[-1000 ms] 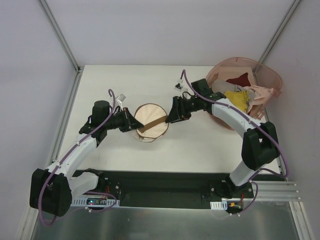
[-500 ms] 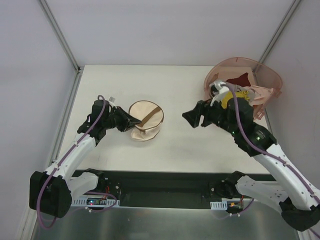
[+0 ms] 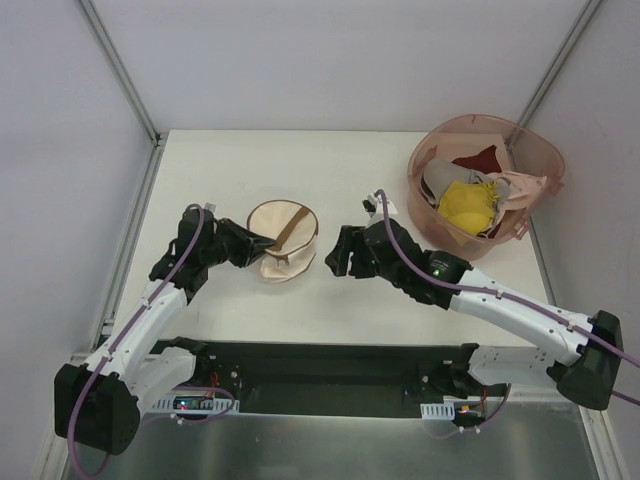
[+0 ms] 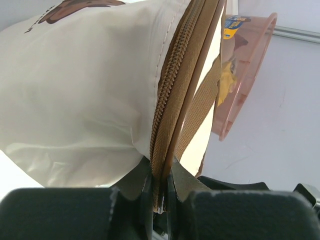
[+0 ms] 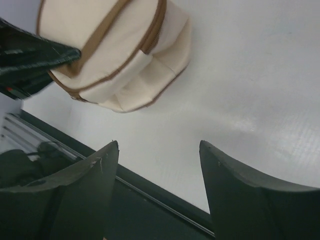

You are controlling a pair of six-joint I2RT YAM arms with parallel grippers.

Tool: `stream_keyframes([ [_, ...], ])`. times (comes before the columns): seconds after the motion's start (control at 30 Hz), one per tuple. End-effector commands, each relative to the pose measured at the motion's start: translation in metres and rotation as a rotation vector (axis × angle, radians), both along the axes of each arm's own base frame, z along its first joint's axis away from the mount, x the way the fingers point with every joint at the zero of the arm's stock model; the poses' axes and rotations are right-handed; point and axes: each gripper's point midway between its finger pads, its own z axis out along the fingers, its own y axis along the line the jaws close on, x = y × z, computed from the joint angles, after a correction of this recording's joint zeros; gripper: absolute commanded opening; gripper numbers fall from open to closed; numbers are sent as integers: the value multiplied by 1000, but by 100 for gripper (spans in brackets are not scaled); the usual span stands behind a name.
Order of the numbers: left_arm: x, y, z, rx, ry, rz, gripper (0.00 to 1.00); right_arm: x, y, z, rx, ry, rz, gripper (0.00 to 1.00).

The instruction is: Unzip the laundry bag and remove the bra

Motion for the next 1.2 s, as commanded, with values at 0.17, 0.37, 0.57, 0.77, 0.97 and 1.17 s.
stream_keyframes([
  [0.17,-6,4,6,-72,64,79,0,27,75,39,551,245,-161,70],
  [0.37,-9,5,6,-104,82,91,0,31,95,36,630,313,-133,69],
  [0.57,-9,-3,21,-111,52,30,0,35,111,29,571,366,-41,64],
  [0.77,-13,-1,18,-117,57,43,0,44,119,22,566,350,-29,22],
  [0.97,-15,0,23,-41,-39,-26,53,59,100,16,501,349,-46,1],
  [1.17,-25,9,27,277,-335,-274,81,69,71,9,476,527,-71,1],
])
